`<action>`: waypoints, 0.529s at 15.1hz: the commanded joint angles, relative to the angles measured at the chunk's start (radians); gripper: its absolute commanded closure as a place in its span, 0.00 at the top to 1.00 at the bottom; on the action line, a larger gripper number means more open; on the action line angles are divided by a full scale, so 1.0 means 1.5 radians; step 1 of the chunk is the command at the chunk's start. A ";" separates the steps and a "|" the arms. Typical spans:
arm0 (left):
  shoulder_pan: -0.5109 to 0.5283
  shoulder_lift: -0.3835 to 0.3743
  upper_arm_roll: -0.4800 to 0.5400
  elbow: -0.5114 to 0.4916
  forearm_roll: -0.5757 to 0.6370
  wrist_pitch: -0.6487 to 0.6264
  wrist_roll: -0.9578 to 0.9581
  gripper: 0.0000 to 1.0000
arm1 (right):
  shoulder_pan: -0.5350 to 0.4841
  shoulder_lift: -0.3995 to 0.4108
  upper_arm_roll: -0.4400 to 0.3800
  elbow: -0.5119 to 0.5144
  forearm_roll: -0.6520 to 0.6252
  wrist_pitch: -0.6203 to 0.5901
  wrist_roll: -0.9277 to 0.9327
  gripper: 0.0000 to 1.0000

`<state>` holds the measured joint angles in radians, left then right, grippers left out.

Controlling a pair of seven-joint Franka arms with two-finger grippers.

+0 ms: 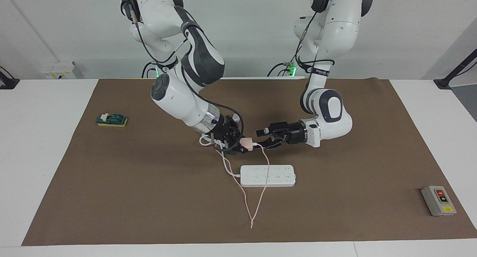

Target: Plug charger into power strip

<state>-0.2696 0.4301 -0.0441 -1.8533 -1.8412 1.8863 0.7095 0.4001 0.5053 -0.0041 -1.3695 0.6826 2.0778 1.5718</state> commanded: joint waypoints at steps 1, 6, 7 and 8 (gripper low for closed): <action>-0.003 -0.003 -0.001 -0.009 -0.003 0.005 0.015 1.00 | 0.005 0.009 0.000 0.018 -0.003 -0.002 0.014 0.00; 0.003 -0.004 0.000 -0.011 -0.002 -0.004 0.015 1.00 | 0.005 0.009 0.000 0.018 -0.001 -0.002 0.014 0.00; 0.002 -0.004 0.000 -0.011 -0.002 -0.004 0.015 0.97 | 0.005 0.009 0.000 0.018 -0.001 -0.002 0.014 0.00; 0.001 -0.004 0.000 -0.011 -0.002 -0.003 0.016 0.86 | 0.005 0.009 0.000 0.018 -0.001 -0.002 0.014 0.00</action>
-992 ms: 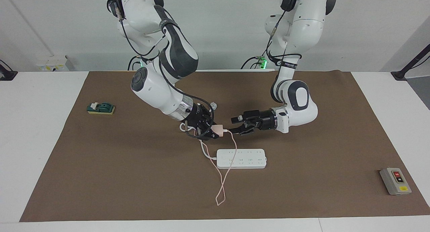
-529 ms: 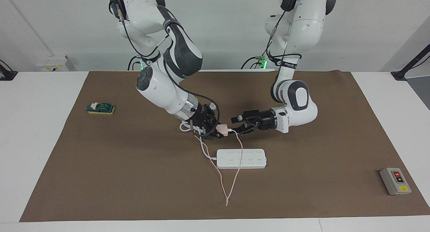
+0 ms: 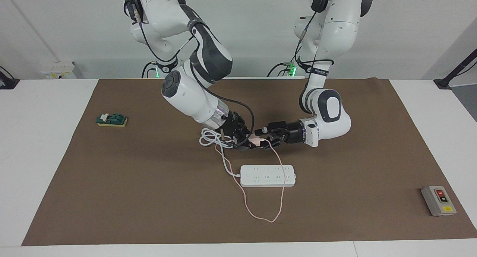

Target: Plug charger into power strip

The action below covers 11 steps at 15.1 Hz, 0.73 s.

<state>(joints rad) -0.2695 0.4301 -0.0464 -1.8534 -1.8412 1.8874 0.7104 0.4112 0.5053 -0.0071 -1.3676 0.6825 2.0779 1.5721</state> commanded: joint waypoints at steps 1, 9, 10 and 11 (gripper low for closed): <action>-0.002 -0.004 0.001 -0.011 -0.002 0.000 0.023 0.62 | -0.002 0.009 0.002 0.017 -0.001 -0.002 0.013 0.00; -0.004 -0.007 0.000 -0.020 -0.002 0.010 0.037 0.00 | -0.002 0.009 0.002 0.017 0.001 0.000 0.014 0.00; -0.004 -0.007 0.000 -0.019 -0.002 0.011 0.037 0.00 | -0.002 0.009 0.002 0.017 0.000 0.001 0.025 0.32; -0.004 -0.007 0.000 -0.019 -0.002 0.011 0.037 0.00 | -0.002 0.009 0.001 0.017 -0.002 0.007 0.032 0.99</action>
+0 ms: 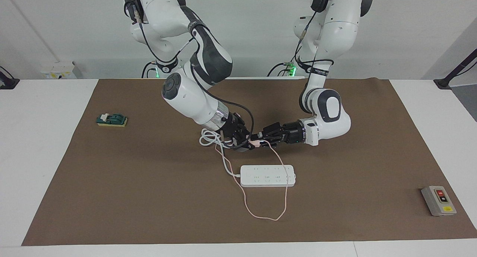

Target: Plug charger into power strip

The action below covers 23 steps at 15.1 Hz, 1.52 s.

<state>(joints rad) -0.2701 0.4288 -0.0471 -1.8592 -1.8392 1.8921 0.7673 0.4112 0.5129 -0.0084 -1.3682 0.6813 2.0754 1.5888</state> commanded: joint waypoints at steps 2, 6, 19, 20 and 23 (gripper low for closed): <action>-0.003 -0.006 0.002 -0.016 -0.003 0.007 -0.001 0.00 | -0.010 0.003 0.003 0.017 0.001 0.006 0.023 1.00; 0.002 -0.005 0.005 -0.013 -0.002 0.017 0.021 0.00 | -0.017 -0.001 -0.003 0.017 0.004 -0.001 0.030 1.00; 0.093 -0.092 0.010 -0.036 0.204 0.121 -0.146 0.00 | -0.129 -0.124 -0.010 0.017 -0.130 -0.170 -0.145 1.00; 0.109 -0.111 0.011 -0.039 0.259 0.122 -0.186 0.00 | -0.142 -0.134 -0.010 0.017 -0.137 -0.187 -0.189 1.00; 0.166 -0.162 0.012 -0.036 0.447 0.112 -0.348 0.00 | -0.164 -0.157 -0.010 0.014 -0.185 -0.239 -0.328 1.00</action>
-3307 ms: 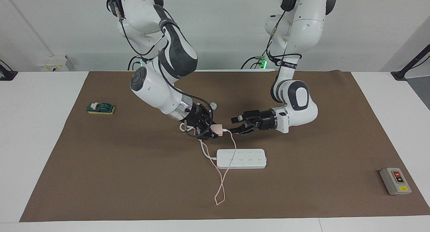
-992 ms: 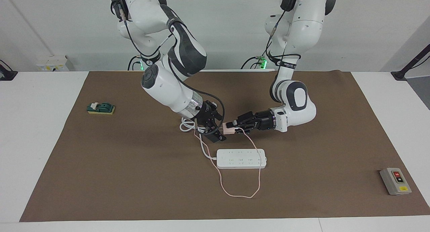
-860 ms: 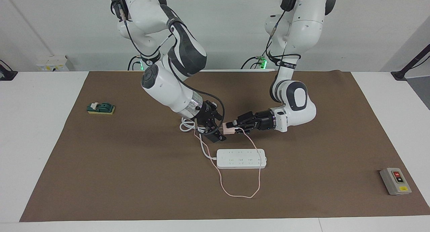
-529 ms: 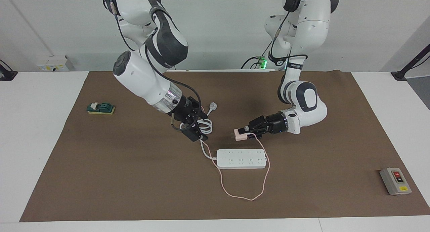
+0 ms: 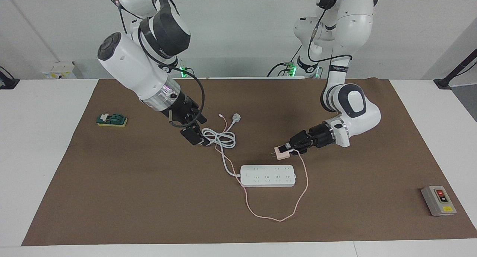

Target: Plug charger into power strip

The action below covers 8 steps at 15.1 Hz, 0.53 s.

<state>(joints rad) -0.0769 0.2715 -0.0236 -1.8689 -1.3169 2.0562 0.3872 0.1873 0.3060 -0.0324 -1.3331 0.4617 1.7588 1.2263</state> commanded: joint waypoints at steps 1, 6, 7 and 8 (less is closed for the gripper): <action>0.064 -0.066 -0.004 -0.022 0.185 -0.008 -0.134 0.00 | -0.017 -0.027 0.006 -0.010 -0.066 -0.044 -0.146 1.00; 0.117 -0.108 -0.002 0.014 0.459 -0.081 -0.229 0.00 | -0.039 -0.063 0.006 -0.019 -0.182 -0.099 -0.429 1.00; 0.117 -0.111 -0.002 0.013 0.498 -0.080 -0.232 0.00 | -0.044 -0.071 0.006 -0.020 -0.201 -0.105 -0.485 1.00; 0.117 -0.111 -0.002 0.013 0.520 -0.073 -0.231 0.00 | -0.052 -0.076 0.006 -0.021 -0.223 -0.111 -0.548 1.00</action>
<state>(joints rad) 0.1012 0.1203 -0.0200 -1.8509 -0.6255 1.9494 0.0698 0.1404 0.2317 -0.0342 -1.3348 0.1853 1.6082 0.5742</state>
